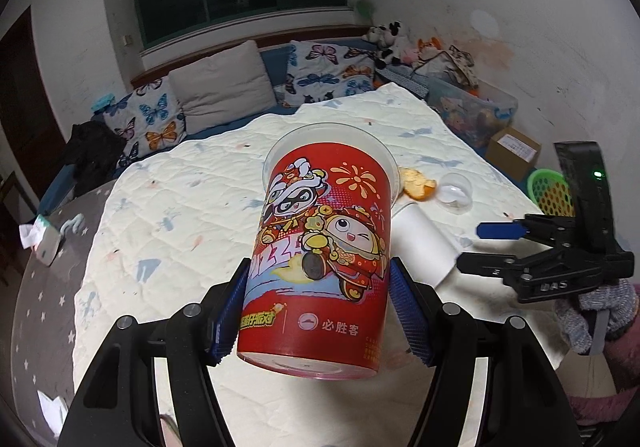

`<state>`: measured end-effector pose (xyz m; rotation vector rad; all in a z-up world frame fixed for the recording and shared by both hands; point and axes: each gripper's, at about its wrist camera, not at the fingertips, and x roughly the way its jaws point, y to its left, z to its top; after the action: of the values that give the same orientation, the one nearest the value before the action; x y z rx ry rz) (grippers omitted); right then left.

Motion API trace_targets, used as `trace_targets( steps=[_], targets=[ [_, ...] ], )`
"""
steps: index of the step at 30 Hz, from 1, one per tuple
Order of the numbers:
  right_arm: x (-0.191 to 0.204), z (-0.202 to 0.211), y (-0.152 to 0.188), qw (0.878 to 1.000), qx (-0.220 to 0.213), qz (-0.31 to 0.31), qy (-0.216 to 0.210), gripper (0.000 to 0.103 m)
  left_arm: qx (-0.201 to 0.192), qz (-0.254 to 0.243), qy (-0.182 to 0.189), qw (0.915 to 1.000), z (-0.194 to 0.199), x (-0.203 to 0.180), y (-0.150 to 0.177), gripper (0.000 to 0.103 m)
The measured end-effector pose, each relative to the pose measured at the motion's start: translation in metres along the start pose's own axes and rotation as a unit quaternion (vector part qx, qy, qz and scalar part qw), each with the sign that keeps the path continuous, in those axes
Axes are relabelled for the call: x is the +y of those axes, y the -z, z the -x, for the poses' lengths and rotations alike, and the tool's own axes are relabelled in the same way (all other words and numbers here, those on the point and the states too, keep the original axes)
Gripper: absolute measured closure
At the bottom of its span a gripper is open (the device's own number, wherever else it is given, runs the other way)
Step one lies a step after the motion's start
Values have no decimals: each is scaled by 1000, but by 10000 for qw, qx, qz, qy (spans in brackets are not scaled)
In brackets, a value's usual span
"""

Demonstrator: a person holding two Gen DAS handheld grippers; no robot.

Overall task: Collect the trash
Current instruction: 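Grasp the white paper cup with right tool while left holds the red cup, then carry both cups over the green basket and open both tools to drop them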

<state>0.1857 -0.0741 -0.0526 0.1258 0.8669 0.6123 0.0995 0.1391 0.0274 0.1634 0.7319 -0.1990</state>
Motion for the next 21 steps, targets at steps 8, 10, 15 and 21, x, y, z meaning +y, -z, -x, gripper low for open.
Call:
trace_targets(
  steps=[8,10,15,21],
  targets=[
    [11,-46,-15,9992,321,114,211,27,-54,115,-12,9999,2,14,8,38],
    [12,-51,-17,9990,354,123,237,28,-43,123,7,9999,2,15,8,38],
    [8,-59,-16,9984,436,106,349,39,-48,131,18,9999,1,15,9,38],
    [8,-44,-12,9991,293,104,305,39,-63,104,61,9999,-1,8,7,38]
  ],
)
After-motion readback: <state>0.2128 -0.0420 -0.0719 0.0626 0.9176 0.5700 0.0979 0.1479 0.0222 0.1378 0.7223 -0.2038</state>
